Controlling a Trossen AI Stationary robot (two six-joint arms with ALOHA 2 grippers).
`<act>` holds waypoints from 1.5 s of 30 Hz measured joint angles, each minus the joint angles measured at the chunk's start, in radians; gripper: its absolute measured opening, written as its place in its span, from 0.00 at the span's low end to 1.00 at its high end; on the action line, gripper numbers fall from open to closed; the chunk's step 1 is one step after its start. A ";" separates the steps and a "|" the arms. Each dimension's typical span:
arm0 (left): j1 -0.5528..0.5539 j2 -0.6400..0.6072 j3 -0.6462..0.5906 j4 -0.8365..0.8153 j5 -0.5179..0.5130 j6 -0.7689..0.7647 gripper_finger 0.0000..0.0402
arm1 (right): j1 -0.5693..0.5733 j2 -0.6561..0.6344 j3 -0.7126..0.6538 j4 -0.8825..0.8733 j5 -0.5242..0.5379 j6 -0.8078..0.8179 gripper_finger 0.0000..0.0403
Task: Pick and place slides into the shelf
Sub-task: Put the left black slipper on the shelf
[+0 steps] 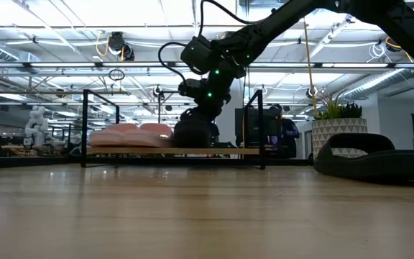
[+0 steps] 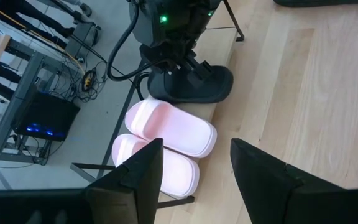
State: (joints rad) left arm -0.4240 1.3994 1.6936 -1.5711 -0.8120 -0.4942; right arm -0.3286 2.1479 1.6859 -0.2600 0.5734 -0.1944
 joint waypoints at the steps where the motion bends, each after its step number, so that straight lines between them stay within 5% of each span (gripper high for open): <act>1: 0.000 0.000 0.000 0.000 0.000 0.000 0.47 | 0.000 0.000 0.000 0.001 -0.003 0.000 0.06; 16: 0.000 0.000 0.000 0.000 0.001 0.000 0.47 | -0.001 0.000 0.000 0.002 -0.032 0.009 0.35; 45: 0.000 0.000 0.000 0.000 0.000 0.000 0.47 | 0.003 0.000 0.002 -0.041 -0.103 -0.005 0.58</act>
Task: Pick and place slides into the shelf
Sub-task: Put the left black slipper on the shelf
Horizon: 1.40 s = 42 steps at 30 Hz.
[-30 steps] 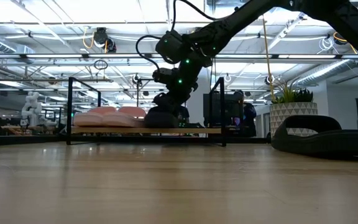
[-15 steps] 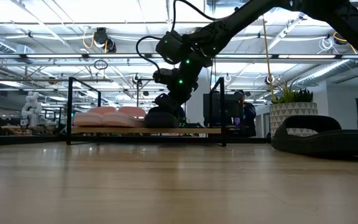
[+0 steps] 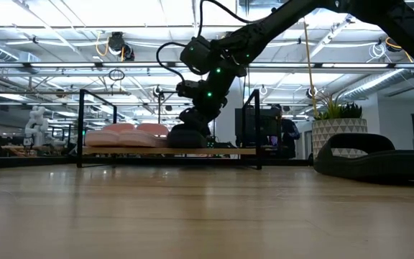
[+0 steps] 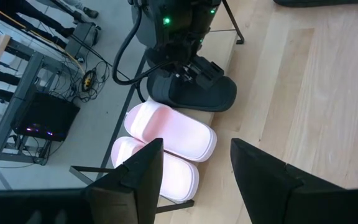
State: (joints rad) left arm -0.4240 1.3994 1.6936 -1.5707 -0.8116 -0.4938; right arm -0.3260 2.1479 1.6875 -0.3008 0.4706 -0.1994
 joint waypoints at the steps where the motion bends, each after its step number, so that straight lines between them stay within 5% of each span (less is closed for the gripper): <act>1: 0.000 0.000 0.000 0.000 0.000 0.000 0.47 | 0.001 0.000 0.000 -0.003 0.000 -0.001 0.59; 42: 0.000 0.000 0.000 0.005 -0.002 -0.008 0.47 | 0.015 0.000 0.000 0.047 0.106 -0.141 0.65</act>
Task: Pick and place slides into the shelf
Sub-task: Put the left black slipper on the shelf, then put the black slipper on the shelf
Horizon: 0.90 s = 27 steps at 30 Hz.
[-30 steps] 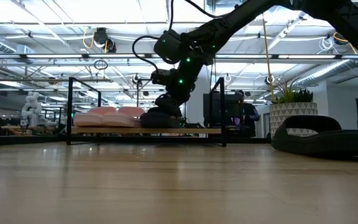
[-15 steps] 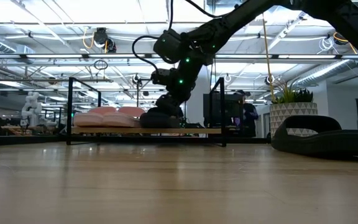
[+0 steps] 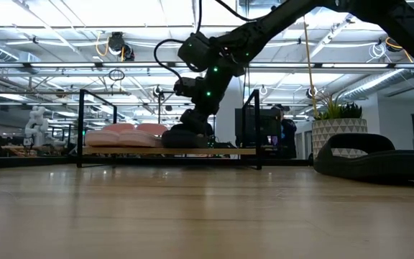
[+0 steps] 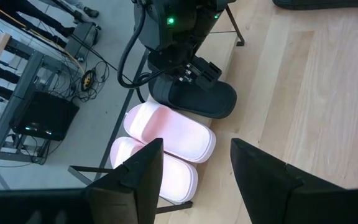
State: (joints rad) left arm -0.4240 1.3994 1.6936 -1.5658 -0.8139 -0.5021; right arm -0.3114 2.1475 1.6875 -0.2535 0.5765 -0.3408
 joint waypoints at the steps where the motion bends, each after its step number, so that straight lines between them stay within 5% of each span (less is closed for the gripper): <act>1: 0.000 0.000 0.000 0.000 0.000 0.000 0.47 | -0.002 0.000 0.000 0.000 0.000 0.000 0.65; 27: 0.000 0.000 0.000 0.001 -0.037 -0.005 0.47 | 0.062 -0.104 -0.002 -0.031 -0.001 0.001 0.65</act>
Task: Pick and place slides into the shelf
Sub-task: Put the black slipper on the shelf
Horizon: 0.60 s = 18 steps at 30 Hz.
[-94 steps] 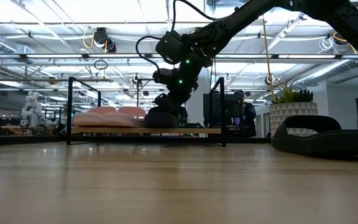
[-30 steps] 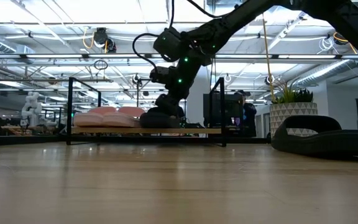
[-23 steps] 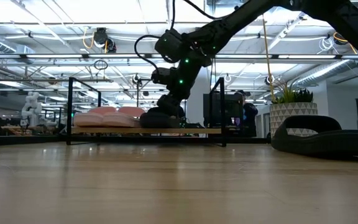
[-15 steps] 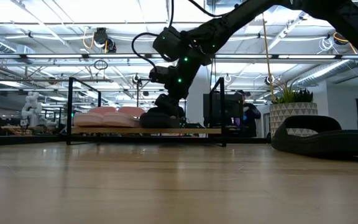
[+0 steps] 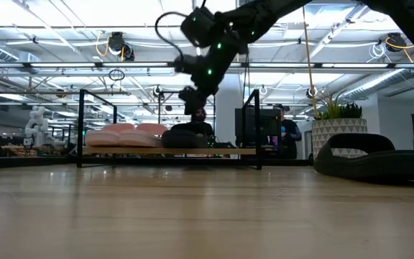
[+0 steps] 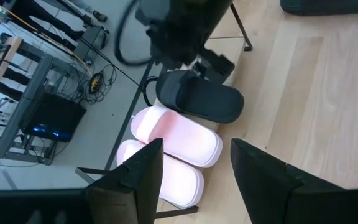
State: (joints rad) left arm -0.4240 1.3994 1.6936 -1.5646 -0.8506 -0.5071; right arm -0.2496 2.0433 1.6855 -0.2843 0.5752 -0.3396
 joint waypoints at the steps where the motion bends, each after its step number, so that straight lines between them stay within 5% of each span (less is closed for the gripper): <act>1: 0.000 0.000 0.000 0.000 -0.001 -0.003 0.47 | 0.008 -0.014 0.000 -0.006 0.001 0.008 0.65; 8: 0.000 0.000 0.000 0.000 -0.002 -0.026 0.47 | 0.135 -0.196 0.000 -0.214 -0.015 0.134 0.65; 14: 0.000 0.000 0.000 0.007 -0.008 -0.037 0.47 | 0.296 -0.407 0.002 -0.531 -0.276 0.291 0.65; 18: 0.000 0.000 0.000 0.018 -0.015 -0.068 0.47 | 0.409 -0.491 0.002 -0.835 -0.292 0.392 0.64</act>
State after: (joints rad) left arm -0.4240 1.3994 1.6936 -1.5463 -0.8651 -0.5746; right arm 0.1590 1.5519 1.6875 -1.1196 0.2832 0.0523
